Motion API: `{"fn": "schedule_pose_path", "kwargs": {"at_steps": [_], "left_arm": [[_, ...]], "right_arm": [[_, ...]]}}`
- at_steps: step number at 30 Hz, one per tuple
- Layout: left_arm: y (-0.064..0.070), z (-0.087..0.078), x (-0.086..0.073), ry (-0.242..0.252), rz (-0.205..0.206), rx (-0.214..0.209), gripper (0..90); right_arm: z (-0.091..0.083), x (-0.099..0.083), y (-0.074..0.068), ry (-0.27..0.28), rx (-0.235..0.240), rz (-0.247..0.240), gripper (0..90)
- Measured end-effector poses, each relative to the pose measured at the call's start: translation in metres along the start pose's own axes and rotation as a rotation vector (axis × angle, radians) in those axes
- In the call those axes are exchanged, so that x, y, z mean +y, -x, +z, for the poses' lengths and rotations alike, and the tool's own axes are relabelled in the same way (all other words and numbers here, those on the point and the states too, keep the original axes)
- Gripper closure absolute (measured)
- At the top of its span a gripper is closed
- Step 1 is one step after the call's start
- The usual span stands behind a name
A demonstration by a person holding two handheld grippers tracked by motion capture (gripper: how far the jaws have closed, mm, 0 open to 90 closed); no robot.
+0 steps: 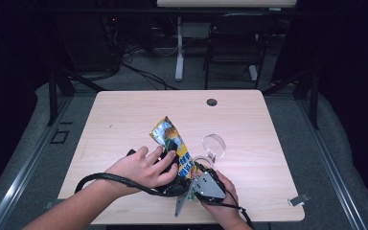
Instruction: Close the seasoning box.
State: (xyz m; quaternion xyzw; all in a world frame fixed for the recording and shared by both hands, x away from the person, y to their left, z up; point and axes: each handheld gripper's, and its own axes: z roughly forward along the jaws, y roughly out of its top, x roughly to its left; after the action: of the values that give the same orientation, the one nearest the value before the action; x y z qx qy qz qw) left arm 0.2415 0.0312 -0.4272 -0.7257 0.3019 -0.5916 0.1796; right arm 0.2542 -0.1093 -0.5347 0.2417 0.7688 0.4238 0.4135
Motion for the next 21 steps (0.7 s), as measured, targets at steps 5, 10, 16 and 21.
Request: {"fn": "schedule_pose_path", "kwargs": {"at_steps": [5,10,16,21], "left_arm": [[0.0000,0.0001,0.0000,0.002,-0.003,0.000,82.9],[0.0008,0.0004,-0.0004,0.003,-0.007,-0.002,83.1],[0.0029,0.0008,-0.0015,0.007,-0.018,-0.007,83.4],[0.0089,0.0038,-0.0037,0.042,-0.071,-0.007,83.8]], "right_arm": [[0.0000,0.0000,0.0000,0.000,0.000,0.000,70.4],[0.0000,0.0000,0.0001,0.000,0.001,0.001,70.4],[0.0000,0.0001,0.0001,-0.001,0.000,0.003,70.4],[0.0000,0.0004,0.0005,-0.004,0.000,0.002,70.5]]}}
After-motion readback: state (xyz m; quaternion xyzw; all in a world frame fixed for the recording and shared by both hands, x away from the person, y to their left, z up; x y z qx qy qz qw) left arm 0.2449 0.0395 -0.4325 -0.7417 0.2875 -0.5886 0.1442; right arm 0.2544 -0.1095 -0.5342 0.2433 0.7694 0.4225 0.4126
